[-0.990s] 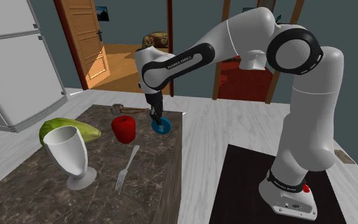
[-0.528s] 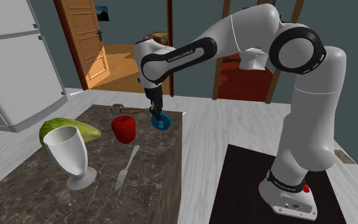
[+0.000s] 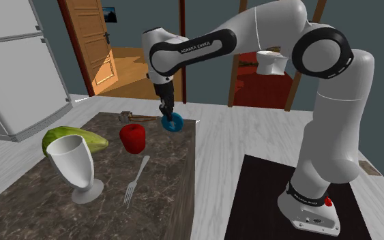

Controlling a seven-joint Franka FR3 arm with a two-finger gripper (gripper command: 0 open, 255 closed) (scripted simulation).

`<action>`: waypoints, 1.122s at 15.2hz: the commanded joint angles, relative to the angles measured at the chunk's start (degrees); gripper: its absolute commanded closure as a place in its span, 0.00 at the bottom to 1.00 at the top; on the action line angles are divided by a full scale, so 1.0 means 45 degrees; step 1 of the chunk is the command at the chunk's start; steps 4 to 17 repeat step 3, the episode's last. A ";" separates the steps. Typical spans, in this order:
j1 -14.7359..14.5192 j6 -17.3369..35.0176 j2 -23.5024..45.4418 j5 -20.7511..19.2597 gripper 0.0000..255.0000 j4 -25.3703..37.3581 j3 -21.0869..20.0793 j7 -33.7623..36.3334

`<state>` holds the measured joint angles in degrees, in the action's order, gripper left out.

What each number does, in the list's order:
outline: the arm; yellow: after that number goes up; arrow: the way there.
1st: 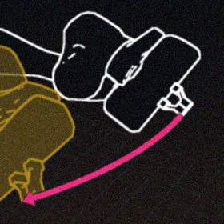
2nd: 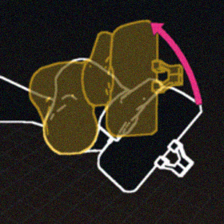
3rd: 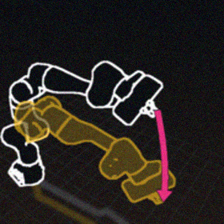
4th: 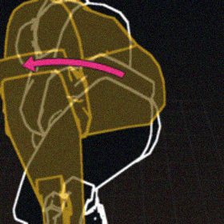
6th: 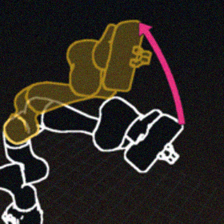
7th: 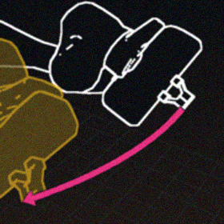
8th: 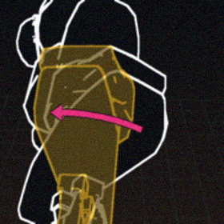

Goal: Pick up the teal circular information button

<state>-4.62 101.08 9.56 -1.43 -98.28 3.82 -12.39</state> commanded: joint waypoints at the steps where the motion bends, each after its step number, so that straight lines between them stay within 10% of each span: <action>1: -0.0009 -0.0332 -0.0043 0.0001 1.00 0.0285 -0.0006 0.0005; 17: -0.0009 -0.0357 -0.0046 0.0001 1.00 0.0307 -0.0006 0.0005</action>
